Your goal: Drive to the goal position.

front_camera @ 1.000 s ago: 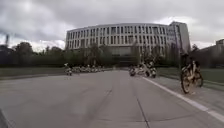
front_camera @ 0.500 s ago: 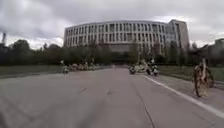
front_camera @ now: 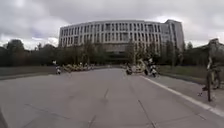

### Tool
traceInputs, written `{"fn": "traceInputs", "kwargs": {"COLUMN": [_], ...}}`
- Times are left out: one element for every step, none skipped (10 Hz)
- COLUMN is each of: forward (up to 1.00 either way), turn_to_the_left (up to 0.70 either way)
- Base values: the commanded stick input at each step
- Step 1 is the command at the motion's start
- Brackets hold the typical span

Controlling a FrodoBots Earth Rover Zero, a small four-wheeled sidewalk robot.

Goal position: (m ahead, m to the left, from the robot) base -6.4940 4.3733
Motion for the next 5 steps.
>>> {"fn": "traceInputs", "kwargs": {"forward": [1.0, 1.0, 1.0, 1.0, 1.0], "turn_to_the_left": [0.0, 0.0, 0.0, 0.0, 0.0]}}
